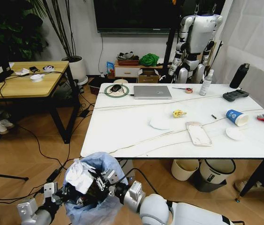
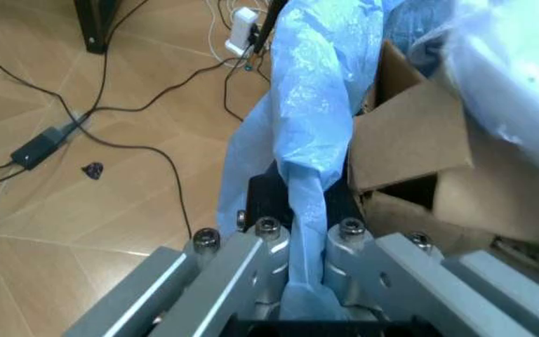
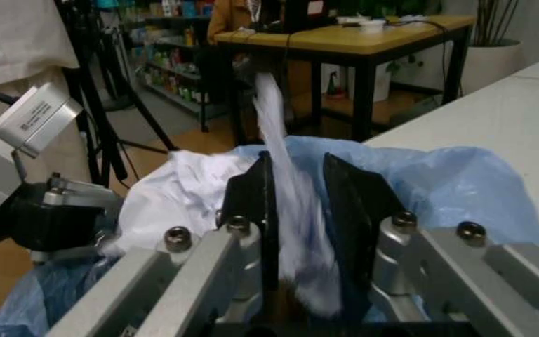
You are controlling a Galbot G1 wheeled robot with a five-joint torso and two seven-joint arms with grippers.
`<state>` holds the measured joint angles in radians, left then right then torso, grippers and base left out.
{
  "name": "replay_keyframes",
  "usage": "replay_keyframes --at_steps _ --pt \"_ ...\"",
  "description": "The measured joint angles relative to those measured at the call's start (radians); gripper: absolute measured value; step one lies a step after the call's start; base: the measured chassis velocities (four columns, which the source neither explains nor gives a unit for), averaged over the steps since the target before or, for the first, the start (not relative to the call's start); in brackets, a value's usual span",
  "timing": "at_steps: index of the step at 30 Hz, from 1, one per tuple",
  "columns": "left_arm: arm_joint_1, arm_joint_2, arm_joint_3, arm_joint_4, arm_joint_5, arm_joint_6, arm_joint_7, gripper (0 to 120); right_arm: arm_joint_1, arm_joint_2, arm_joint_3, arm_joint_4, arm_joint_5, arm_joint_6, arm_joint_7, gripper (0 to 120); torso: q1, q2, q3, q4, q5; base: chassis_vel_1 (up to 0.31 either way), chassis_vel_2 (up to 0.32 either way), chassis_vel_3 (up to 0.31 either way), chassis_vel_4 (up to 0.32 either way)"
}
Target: Pick up the trash bin and place the trash from the table into it.
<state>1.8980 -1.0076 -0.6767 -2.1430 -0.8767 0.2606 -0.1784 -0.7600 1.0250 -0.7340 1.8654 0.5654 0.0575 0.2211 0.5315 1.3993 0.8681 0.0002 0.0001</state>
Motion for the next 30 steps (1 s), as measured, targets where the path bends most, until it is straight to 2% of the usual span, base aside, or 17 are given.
replay_keyframes --at_steps 1,2,6,8,11,14,15,17,19,21,23,25,28,30 --pt "-0.001 0.001 0.000 0.001 0.000 0.000 0.000 0 0.000 -0.005 0.006 0.006 -0.002 0.000 0.005 28 0.000 0.000 0.000 0.0000 0.0000 0.000 0.000 0.000 0.000" --pt "-0.001 0.001 0.000 0.001 0.000 0.000 0.000 0 -0.001 -0.007 0.009 0.008 -0.002 0.000 0.006 28 0.000 0.000 0.000 0.0001 0.0000 0.000 0.000 0.000 0.000" --pt "-0.005 0.003 0.000 0.004 -0.001 0.002 -0.003 0 -0.019 -0.039 0.064 0.054 -0.012 0.003 0.022 50 0.000 0.000 0.000 -0.0001 0.0000 0.000 0.000 0.000 0.000" --pt "-0.006 0.002 0.000 0.005 -0.001 0.002 -0.003 0 -0.021 -0.039 0.083 0.064 -0.014 0.005 0.028 51 0.000 0.000 0.000 -0.0001 -0.0001 0.000 0.000 0.000 0.000" --pt "-0.007 -0.003 0.001 0.005 -0.001 0.002 -0.003 0 -0.014 -0.005 0.227 0.062 -0.004 -0.030 0.064 67 0.000 0.000 0.000 -0.0001 0.0000 0.000 0.000 0.000 0.000" --pt "-0.006 -0.009 0.003 0.005 0.001 0.002 -0.003 0 0.030 0.055 0.391 -0.025 0.015 -0.135 0.098 79 0.000 0.000 0.000 0.0002 0.0003 0.000 0.000 0.000 0.000" --pt "-0.006 -0.009 0.003 0.005 0.001 0.002 -0.003 0 0.030 0.055 0.391 -0.025 0.015 -0.135 0.098 79 0.000 0.000 0.000 0.0002 0.0003 0.000 0.000 0.000 0.000" --pt "-0.003 -0.011 0.002 0.004 0.005 0.002 -0.002 0 0.066 0.087 0.506 -0.124 0.021 -0.239 0.091 86 0.000 0.000 0.000 0.0003 -0.0003 0.000 0.000 0.000 0.000" --pt "0.000 -0.013 0.001 0.003 0.008 0.002 0.000 0 0.098 0.098 0.590 -0.237 0.021 -0.298 0.060 94 0.000 0.000 0.000 0.0002 0.0001 0.000 0.000 0.000 0.000" --pt "0.002 -0.014 0.001 0.000 0.009 0.002 0.001 0 0.121 0.092 0.637 -0.338 0.021 -0.342 0.037 99 0.000 0.000 0.000 0.0000 0.0000 0.000 0.000 0.000 0.000" --pt "0.002 -0.014 0.001 0.000 0.010 0.002 0.001 0 0.122 0.091 0.640 -0.346 0.020 -0.346 0.035 99 0.000 0.000 0.000 0.0000 0.0000 0.000 0.000 0.000 0.000" --pt "0.003 -0.015 -0.001 -0.003 0.011 0.002 0.002 0 0.132 0.083 0.673 -0.425 0.028 -0.404 0.007 100 0.000 0.000 0.000 -0.0003 0.0003 0.000 0.000 0.000 0.000" --pt "0.003 -0.017 -0.001 -0.004 0.012 0.002 0.002 0 0.135 0.094 0.706 -0.464 0.095 -0.486 0.002 100 0.000 0.000 0.000 -0.0003 0.0001 0.000 0.000 0.000 0.000" --pt "0.003 -0.017 -0.001 -0.004 0.013 0.002 0.002 0 0.137 0.102 0.714 -0.475 0.113 -0.496 0.004 100 0.000 0.000 0.000 -0.0002 0.0001 0.000 0.000 0.000 0.000"
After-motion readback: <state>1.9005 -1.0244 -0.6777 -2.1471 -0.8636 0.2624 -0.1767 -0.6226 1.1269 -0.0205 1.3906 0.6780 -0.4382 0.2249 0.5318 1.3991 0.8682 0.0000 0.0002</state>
